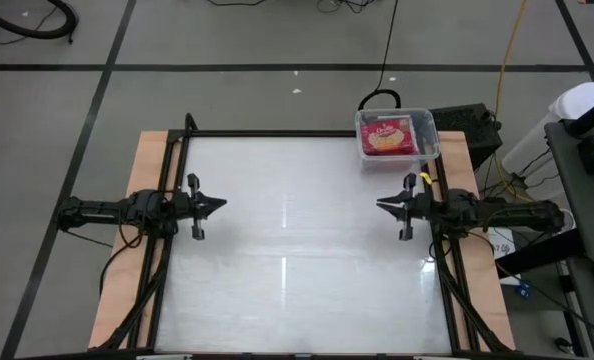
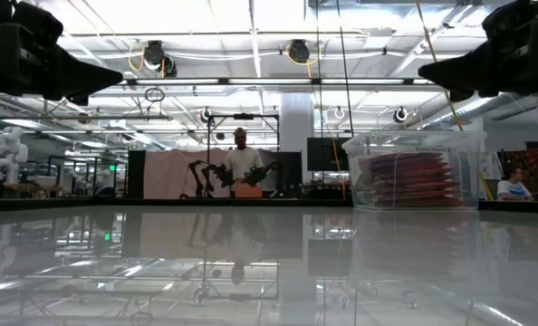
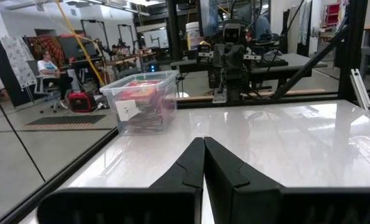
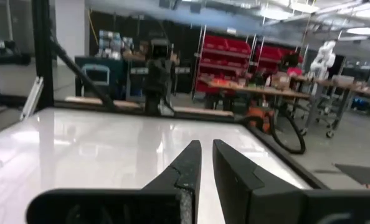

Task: Sort popcorn bags into baskets
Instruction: Return to Home Position

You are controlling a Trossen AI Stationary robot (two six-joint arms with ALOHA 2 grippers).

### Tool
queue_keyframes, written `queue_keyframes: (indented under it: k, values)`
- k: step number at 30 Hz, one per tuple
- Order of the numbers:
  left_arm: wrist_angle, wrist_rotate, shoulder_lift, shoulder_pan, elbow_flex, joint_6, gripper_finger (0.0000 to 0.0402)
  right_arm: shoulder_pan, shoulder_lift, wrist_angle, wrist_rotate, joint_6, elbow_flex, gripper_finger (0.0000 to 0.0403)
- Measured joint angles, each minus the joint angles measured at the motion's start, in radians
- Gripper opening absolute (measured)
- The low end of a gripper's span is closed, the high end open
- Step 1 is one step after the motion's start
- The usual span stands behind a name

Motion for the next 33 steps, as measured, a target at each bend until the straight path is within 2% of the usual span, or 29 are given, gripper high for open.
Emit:
queue_keyframes:
  k: [5,13,33]
  values:
    - [0.0,0.0,0.0,0.0,0.0,-0.001,0.001,0.0,-0.126,-0.098,0.001,-0.023,0.0,0.0034]
    - [-0.001,0.0,0.0,0.0,0.0,-0.007,0.001,-0.001,-0.12,-0.163,0.0,-0.019,0.003,0.0034]
    - [-0.001,0.018,0.003,0.0,0.0,-0.014,0.001,-0.001,-0.112,-0.166,0.002,-0.031,0.003,0.0034]
